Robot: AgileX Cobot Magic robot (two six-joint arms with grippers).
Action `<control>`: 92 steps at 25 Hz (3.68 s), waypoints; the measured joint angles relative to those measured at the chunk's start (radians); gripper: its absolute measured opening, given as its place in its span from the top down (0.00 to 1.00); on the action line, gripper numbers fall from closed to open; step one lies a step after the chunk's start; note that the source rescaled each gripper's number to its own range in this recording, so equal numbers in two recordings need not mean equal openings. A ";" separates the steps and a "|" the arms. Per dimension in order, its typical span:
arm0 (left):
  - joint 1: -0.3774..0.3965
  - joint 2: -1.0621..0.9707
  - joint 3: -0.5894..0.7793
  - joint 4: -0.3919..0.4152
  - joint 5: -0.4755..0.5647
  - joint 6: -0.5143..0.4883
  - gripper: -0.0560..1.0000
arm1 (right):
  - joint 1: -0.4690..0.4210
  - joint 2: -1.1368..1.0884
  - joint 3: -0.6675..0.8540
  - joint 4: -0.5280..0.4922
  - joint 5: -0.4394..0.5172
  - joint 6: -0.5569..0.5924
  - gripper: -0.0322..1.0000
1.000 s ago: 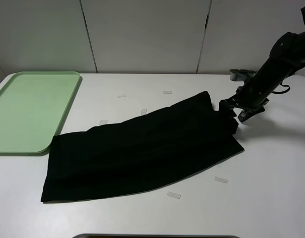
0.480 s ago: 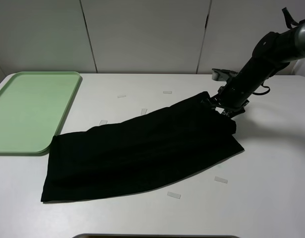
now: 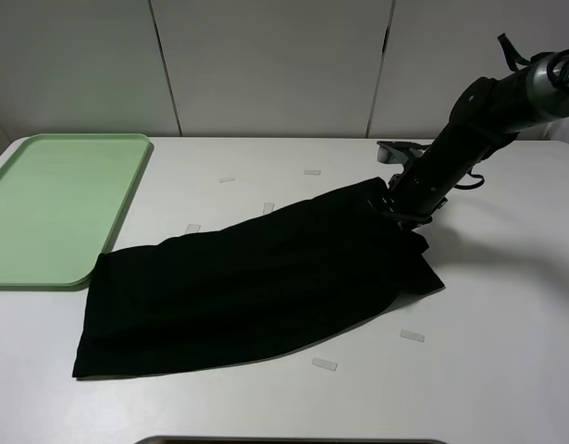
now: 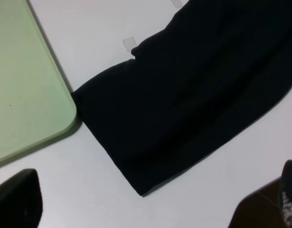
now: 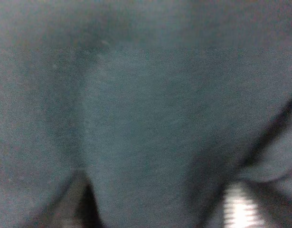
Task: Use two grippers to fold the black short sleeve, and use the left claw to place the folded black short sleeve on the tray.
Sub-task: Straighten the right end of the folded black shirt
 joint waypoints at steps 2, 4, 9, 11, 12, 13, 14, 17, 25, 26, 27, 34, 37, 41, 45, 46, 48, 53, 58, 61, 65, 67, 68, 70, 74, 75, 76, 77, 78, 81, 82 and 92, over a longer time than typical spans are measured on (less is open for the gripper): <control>0.000 0.000 0.000 0.000 0.000 0.000 0.00 | 0.002 0.003 0.006 0.001 -0.005 0.000 0.76; 0.000 0.000 0.000 0.000 0.000 0.000 0.00 | 0.003 0.003 0.008 -0.004 -0.014 0.001 0.87; 0.000 0.000 0.000 0.000 0.000 0.000 0.00 | 0.011 0.002 0.008 -0.063 -0.033 0.029 0.87; 0.000 0.000 0.000 0.000 0.000 0.000 0.00 | 0.016 -0.006 0.008 -0.136 -0.047 0.069 0.87; 0.000 0.000 0.000 0.000 0.000 0.000 0.00 | 0.018 -0.014 0.008 -0.183 -0.055 0.106 0.87; 0.000 0.000 0.000 0.000 0.000 0.000 0.00 | 0.018 -0.025 0.008 -0.248 -0.067 0.155 0.87; 0.000 0.000 0.000 0.000 0.000 0.000 0.00 | 0.018 -0.035 0.008 -0.321 -0.081 0.205 0.87; 0.000 0.000 0.000 0.000 0.000 0.000 0.00 | 0.015 -0.075 0.013 -0.601 -0.126 0.434 0.87; 0.000 0.000 0.000 0.000 0.000 0.000 0.00 | 0.012 -0.194 0.015 -1.063 -0.137 0.963 0.87; 0.000 0.000 0.000 0.000 0.000 0.000 0.00 | 0.013 -0.195 0.015 -1.070 -0.135 0.979 0.87; 0.000 0.000 0.000 0.000 0.000 0.000 0.00 | 0.015 -0.195 0.015 -1.072 -0.134 0.990 0.87; 0.000 0.000 0.000 0.000 0.000 0.000 0.00 | 0.014 -0.182 0.016 -1.056 -0.139 0.991 0.87; 0.000 0.000 0.000 0.000 0.000 0.000 0.00 | -0.007 -0.162 0.016 -1.050 -0.142 0.983 0.87; 0.000 0.000 0.000 0.000 0.000 0.000 0.00 | -0.046 -0.144 0.016 -1.042 -0.122 0.941 0.87; 0.000 0.000 0.000 0.000 0.000 0.000 0.00 | -0.076 -0.143 0.016 -1.020 -0.074 0.937 0.87; 0.000 0.000 0.000 0.000 0.000 0.000 0.00 | -0.080 -0.143 0.016 -1.014 -0.067 0.935 0.87; 0.000 0.000 0.000 0.000 0.000 0.000 0.00 | -0.083 -0.143 0.016 -1.004 -0.055 0.935 0.87; 0.000 0.000 0.000 0.000 0.000 0.000 0.00 | -0.093 -0.123 0.016 -0.995 -0.033 0.898 0.74; 0.000 0.000 0.000 0.000 0.000 0.000 0.00 | -0.096 -0.116 0.016 -0.992 -0.048 0.829 0.11; 0.000 0.000 0.000 0.000 0.000 0.000 0.00 | -0.098 -0.116 0.016 -0.970 -0.071 0.836 0.02; 0.000 0.000 0.000 0.000 0.000 0.000 0.00 | -0.110 -0.115 0.015 -0.960 -0.092 0.837 0.00; 0.000 0.000 0.000 0.000 0.000 0.000 0.00 | -0.130 -0.115 0.003 -0.969 -0.102 0.837 0.00; 0.000 0.000 0.000 0.000 0.000 0.000 0.00 | -0.141 -0.115 -0.005 -0.976 -0.103 0.837 0.00; 0.000 0.000 0.000 0.000 0.000 0.000 0.00 | -0.173 -0.115 -0.030 -0.991 -0.107 0.837 0.00; 0.000 0.000 0.000 0.000 0.000 -0.001 0.00 | -0.254 -0.114 -0.080 -0.954 -0.118 0.822 0.00; 0.000 0.000 0.000 0.000 0.000 -0.001 0.00 | -0.275 -0.114 -0.090 -0.918 -0.121 0.806 0.00; 0.000 0.000 0.000 0.000 0.000 -0.001 0.00 | -0.299 -0.114 -0.096 -0.869 -0.127 0.778 0.00; 0.000 0.000 0.000 0.000 0.000 -0.001 0.00 | -0.325 -0.114 -0.100 -0.821 -0.130 0.738 0.00; 0.000 0.000 0.000 0.000 0.000 -0.001 0.00 | -0.349 -0.114 -0.101 -0.742 -0.130 0.686 0.00; 0.000 0.000 0.000 0.000 0.000 -0.001 0.00 | -0.409 -0.113 -0.101 -0.555 -0.117 0.498 0.00; 0.000 0.000 0.000 0.000 0.000 -0.001 0.00 | -0.423 -0.111 -0.101 -0.500 -0.103 0.443 0.00; 0.000 0.000 0.000 0.000 0.000 0.000 0.00 | -0.485 -0.020 -0.101 -0.346 -0.079 0.181 0.00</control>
